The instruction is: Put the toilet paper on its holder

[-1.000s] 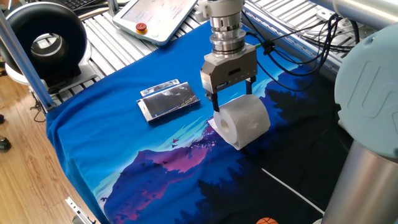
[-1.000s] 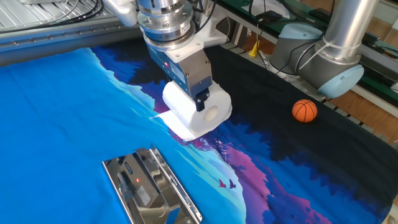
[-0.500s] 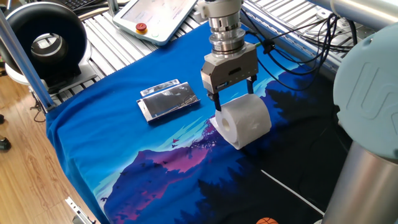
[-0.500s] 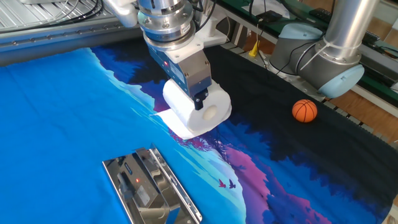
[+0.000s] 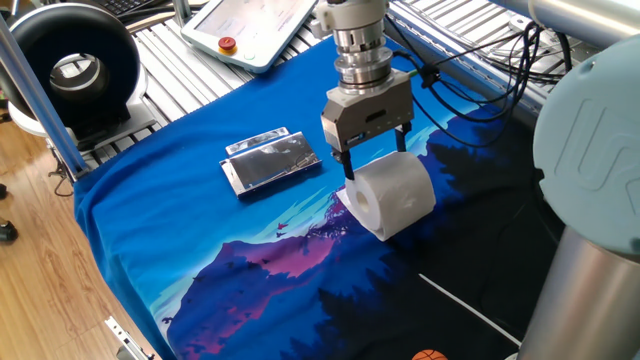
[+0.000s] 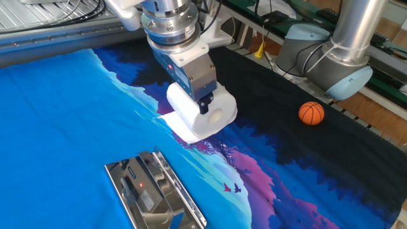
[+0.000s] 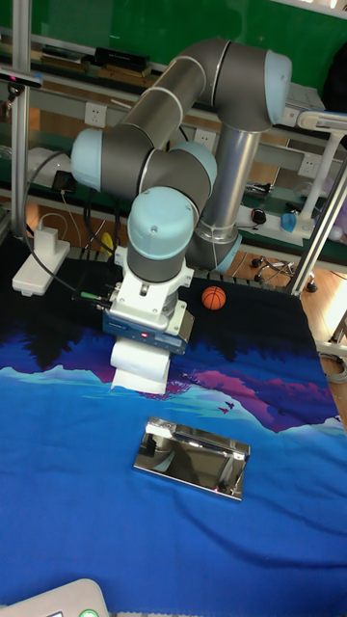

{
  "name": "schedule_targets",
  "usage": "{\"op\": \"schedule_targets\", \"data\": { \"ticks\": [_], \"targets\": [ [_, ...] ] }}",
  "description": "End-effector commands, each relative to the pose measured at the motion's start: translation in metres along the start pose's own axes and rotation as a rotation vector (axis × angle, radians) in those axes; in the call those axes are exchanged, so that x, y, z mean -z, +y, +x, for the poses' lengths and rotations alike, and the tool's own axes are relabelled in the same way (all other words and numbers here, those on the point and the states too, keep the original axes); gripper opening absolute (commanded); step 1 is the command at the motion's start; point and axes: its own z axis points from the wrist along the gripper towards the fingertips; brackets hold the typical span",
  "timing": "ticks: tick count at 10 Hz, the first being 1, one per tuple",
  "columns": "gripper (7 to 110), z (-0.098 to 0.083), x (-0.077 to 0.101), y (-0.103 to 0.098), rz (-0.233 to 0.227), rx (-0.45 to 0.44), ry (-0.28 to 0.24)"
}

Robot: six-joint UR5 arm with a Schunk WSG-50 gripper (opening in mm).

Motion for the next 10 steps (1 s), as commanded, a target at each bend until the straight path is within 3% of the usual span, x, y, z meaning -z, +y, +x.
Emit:
{"op": "schedule_targets", "data": {
  "ticks": [1,2,10],
  "targets": [
    [88,0.006,0.002,0.004,-0.021,-0.008,0.016],
    [110,0.007,0.002,0.004,-0.02,-0.013,0.021],
    [110,0.018,0.001,-0.002,-0.002,-0.018,0.066]
  ]
}}
